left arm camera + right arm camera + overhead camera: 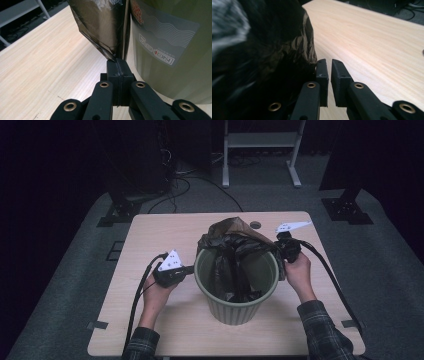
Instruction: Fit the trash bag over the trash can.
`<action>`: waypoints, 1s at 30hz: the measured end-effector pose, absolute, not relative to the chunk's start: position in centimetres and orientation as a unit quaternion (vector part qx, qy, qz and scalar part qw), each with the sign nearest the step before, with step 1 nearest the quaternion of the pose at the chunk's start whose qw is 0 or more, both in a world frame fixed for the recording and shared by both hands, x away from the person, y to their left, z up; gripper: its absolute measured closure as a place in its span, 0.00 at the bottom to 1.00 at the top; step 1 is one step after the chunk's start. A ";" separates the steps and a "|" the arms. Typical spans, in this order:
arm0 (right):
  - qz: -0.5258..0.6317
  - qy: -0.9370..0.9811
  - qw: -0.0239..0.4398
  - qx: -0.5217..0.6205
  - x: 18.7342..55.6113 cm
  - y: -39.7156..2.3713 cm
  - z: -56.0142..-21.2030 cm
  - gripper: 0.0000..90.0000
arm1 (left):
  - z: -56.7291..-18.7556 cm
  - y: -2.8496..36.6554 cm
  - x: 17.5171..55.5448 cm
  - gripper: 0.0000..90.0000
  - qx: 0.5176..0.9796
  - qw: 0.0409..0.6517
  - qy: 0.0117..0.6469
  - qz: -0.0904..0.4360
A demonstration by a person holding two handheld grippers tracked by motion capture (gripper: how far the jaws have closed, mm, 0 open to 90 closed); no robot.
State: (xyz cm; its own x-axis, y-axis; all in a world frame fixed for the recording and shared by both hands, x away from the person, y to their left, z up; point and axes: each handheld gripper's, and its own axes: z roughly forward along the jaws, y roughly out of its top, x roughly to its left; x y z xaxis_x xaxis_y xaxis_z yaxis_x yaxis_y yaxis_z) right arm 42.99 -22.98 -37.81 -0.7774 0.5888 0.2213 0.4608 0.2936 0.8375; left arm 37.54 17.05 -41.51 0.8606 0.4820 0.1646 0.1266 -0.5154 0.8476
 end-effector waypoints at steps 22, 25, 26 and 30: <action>0.608 0.732 0.108 0.289 40.6 -24.6 -28.0 0.47 | -40.3 17.8 36.8 1.00 0.833 0.486 0.174 0.201; 0.609 0.735 0.096 0.282 41.3 -23.6 -27.9 0.46 | -40.2 17.8 36.9 1.00 0.830 0.490 0.174 0.201; 0.605 0.739 0.092 0.281 41.6 -23.2 -27.9 0.48 | -40.2 17.8 36.9 1.00 0.830 0.490 0.174 0.201; 0.586 0.759 0.079 0.272 41.9 -21.8 -28.4 0.80 | -40.3 17.9 36.9 1.00 0.830 0.492 0.175 0.196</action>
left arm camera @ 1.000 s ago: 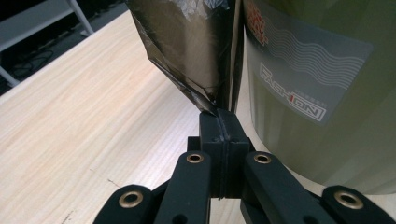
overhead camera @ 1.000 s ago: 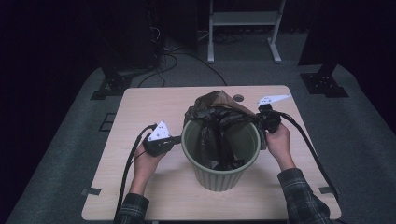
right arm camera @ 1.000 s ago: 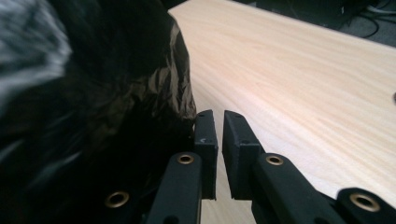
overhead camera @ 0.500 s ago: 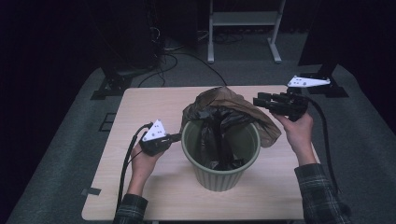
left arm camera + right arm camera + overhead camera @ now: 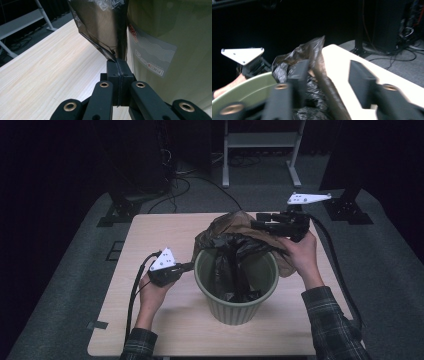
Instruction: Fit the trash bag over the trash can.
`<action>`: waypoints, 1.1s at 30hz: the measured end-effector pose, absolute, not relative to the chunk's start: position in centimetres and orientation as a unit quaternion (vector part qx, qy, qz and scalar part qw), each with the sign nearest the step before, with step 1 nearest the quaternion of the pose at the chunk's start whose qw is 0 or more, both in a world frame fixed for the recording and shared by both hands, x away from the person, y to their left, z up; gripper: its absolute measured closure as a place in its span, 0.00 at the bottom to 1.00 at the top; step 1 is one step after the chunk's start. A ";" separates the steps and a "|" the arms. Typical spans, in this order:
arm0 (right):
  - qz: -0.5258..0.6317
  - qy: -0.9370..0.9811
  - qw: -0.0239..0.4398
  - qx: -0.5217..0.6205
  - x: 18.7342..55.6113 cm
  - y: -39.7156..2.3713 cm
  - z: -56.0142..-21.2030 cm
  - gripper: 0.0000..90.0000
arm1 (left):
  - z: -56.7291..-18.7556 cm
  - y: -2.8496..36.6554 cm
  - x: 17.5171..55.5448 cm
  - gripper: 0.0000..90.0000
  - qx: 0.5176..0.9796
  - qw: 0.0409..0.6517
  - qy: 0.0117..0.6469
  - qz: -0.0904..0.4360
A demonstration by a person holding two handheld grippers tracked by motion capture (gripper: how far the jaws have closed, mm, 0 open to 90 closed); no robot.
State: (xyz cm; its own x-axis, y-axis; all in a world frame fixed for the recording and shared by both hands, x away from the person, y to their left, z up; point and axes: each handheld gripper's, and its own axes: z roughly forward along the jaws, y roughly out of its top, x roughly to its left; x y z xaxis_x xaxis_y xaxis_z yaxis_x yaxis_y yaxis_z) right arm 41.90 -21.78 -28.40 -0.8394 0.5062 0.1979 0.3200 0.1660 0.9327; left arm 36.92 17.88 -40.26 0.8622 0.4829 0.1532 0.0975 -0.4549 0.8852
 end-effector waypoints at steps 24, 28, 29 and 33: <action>0.607 0.775 0.058 0.165 32.0 -22.6 -26.9 1.00 | -39.9 19.3 37.3 1.00 0.764 0.612 0.195 0.067; 0.606 0.777 0.053 0.160 31.1 -22.7 -27.3 1.00 | -39.6 19.6 37.3 1.00 0.744 0.638 0.195 0.047; 0.606 0.778 0.052 0.157 30.6 -22.7 -27.6 1.00 | -39.5 19.8 37.3 1.00 0.737 0.647 0.190 0.046; 0.607 0.779 0.048 0.150 29.6 -22.8 -28.2 1.00 | -39.6 19.9 37.2 1.00 0.729 0.657 0.188 0.044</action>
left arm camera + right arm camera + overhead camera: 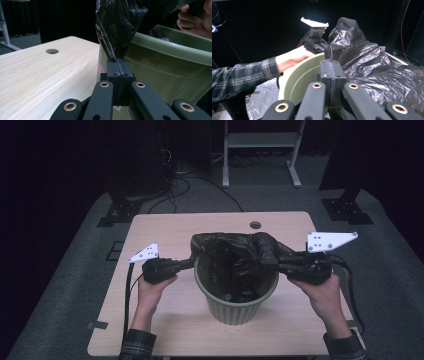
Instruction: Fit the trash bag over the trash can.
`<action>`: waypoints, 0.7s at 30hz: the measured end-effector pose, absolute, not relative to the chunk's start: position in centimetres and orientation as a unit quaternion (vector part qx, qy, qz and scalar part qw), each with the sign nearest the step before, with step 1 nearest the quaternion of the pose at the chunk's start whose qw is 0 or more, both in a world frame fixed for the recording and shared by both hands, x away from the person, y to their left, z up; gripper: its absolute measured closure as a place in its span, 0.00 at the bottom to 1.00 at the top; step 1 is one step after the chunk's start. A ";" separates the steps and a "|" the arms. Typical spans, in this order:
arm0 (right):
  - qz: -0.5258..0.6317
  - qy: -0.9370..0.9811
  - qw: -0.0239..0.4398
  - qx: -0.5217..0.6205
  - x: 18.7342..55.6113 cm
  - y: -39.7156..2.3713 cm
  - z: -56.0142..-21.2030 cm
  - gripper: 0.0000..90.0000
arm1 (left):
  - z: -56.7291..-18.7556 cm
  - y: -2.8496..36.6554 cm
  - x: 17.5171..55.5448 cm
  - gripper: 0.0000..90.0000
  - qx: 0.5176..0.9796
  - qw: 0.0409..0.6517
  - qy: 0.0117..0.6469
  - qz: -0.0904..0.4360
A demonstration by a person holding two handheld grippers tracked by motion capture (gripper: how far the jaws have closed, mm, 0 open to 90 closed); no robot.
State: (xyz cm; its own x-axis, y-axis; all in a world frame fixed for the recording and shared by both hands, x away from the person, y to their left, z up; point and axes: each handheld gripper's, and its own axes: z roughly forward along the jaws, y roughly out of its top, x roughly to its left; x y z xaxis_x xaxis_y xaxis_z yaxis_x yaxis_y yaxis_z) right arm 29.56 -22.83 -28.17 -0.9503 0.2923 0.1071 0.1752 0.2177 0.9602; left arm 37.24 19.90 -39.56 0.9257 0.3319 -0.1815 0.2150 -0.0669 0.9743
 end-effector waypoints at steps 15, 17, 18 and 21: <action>0.579 0.806 -0.003 0.123 24.7 -24.0 -33.0 1.00 | -39.2 21.3 36.1 1.00 0.716 0.671 0.188 0.051; 0.573 0.809 -0.014 0.128 24.4 -24.3 -34.2 1.00 | -39.1 21.5 35.9 1.00 0.715 0.672 0.187 0.054; 0.572 0.810 -0.019 0.128 24.3 -24.3 -34.6 1.00 | -39.0 21.6 35.8 1.00 0.713 0.673 0.186 0.055; 0.565 0.814 -0.036 0.130 23.9 -24.3 -36.0 1.00 | -38.8 22.0 35.4 1.00 0.709 0.678 0.185 0.056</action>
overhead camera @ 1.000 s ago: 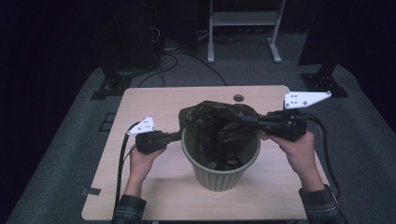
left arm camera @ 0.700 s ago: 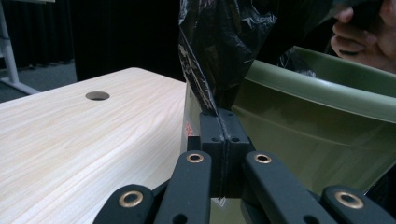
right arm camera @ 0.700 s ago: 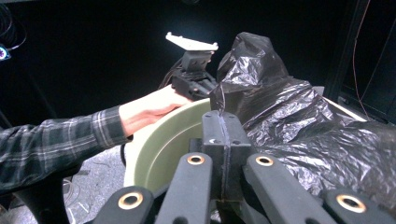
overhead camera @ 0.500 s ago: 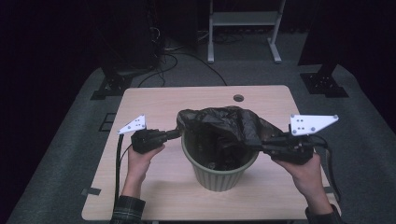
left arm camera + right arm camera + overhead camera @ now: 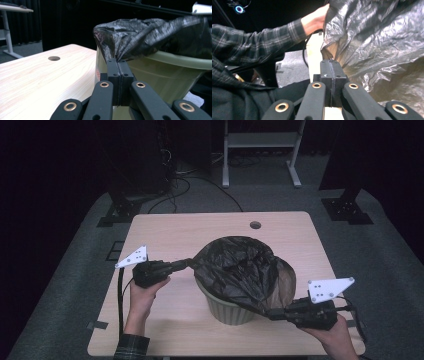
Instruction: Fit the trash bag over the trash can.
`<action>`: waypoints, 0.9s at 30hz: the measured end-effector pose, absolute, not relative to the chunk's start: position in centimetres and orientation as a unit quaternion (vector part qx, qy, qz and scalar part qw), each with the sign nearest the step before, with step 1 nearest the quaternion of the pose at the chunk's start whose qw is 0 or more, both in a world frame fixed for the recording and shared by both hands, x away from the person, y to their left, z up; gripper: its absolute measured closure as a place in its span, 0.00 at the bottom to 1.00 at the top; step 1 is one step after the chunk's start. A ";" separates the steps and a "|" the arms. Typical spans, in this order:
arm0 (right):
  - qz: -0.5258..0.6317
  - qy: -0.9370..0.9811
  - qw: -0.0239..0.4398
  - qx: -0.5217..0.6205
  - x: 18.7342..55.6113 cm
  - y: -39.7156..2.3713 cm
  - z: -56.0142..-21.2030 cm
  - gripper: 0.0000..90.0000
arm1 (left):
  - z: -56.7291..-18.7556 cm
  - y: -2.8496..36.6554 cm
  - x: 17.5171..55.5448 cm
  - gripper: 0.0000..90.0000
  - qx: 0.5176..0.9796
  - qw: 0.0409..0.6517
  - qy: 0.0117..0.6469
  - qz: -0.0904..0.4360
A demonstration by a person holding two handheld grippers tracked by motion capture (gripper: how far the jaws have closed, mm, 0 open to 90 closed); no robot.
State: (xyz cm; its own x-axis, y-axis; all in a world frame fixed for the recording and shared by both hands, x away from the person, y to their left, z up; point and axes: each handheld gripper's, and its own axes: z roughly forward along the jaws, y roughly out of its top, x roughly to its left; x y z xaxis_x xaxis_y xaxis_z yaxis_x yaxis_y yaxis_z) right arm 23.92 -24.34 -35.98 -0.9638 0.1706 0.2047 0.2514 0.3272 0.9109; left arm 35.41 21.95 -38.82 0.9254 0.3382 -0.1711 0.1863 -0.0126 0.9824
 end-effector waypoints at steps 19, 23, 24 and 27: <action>-0.486 -0.857 0.071 -0.154 24.6 -23.0 -40.2 1.00 | -39.3 21.7 34.0 0.99 0.745 0.643 0.171 0.056; -0.482 -0.860 0.072 -0.151 24.7 -23.2 -40.1 0.93 | -39.1 22.5 33.8 0.91 0.733 0.652 0.184 0.064; -0.486 -0.858 0.063 -0.152 24.7 -23.3 -39.9 0.79 | -39.1 22.7 33.8 0.87 0.727 0.658 0.188 0.060; -0.499 -0.851 0.040 -0.161 24.6 -23.9 -38.9 0.66 | -38.6 23.2 33.6 0.74 0.718 0.667 0.192 0.055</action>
State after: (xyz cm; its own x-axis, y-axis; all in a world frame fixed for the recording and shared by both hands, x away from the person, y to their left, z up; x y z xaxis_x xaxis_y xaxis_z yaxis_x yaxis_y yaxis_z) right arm 24.60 -23.88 -38.91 -0.9451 0.2334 0.2289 0.3136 0.4505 0.8359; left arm 33.64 23.18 -38.57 0.9204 0.3491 -0.1761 0.2012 -0.0367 0.9789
